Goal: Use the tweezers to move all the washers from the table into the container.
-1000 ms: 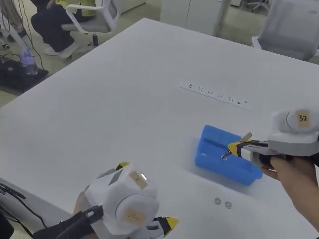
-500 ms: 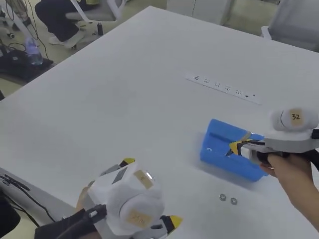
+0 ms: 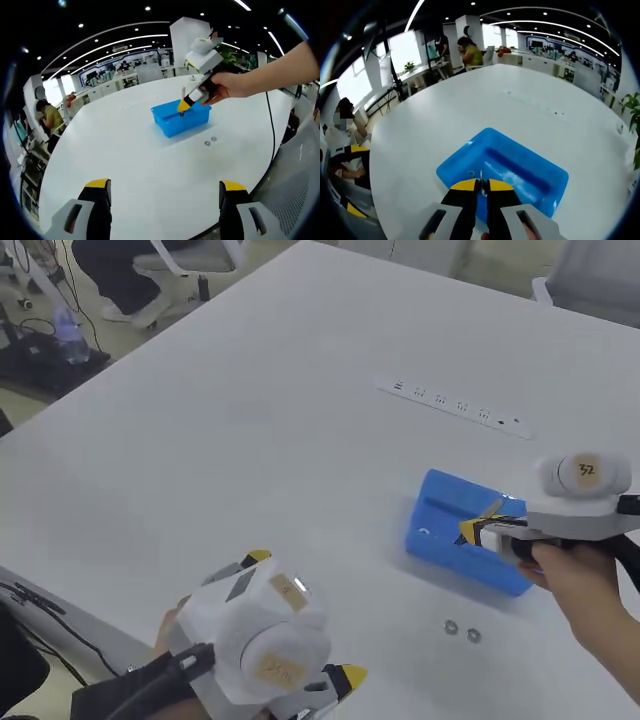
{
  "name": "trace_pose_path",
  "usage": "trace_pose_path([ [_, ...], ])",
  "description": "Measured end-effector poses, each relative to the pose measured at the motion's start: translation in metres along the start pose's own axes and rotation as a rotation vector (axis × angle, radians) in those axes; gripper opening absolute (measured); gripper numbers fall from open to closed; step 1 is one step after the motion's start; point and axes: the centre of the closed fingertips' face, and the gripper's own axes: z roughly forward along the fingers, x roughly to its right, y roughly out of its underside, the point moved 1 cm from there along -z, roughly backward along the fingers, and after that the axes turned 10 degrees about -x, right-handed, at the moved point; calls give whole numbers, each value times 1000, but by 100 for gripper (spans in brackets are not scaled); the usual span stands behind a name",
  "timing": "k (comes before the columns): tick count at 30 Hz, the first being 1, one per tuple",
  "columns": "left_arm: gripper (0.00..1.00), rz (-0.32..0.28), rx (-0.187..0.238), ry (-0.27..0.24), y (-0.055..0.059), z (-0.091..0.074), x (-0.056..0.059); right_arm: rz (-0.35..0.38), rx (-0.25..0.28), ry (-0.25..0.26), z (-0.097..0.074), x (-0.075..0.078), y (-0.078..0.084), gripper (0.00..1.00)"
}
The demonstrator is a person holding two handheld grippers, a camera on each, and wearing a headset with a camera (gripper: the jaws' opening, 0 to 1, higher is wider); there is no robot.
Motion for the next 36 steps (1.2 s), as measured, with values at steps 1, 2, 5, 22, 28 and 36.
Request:
trace_pose_path([
  [1,91,-1,-1,-1,0,0,0,0,0,0,0,0,0,3],
  [2,91,0,-2,-1,0,0,0,1,1,1,-1,-1,0,3],
  [5,91,0,2,-2,0,0,0,4,19,4,-6,-1,-4,3],
  [22,91,5,42,-6,-6,-5,0,-41,134,-19,-61,-35,-17,3],
  [28,91,8,57,0,-8,-6,1,-94,96,-24,-61,-45,-1,3],
  [36,91,2,57,-6,-9,-6,-1,-70,91,-40,-57,-45,12,3],
])
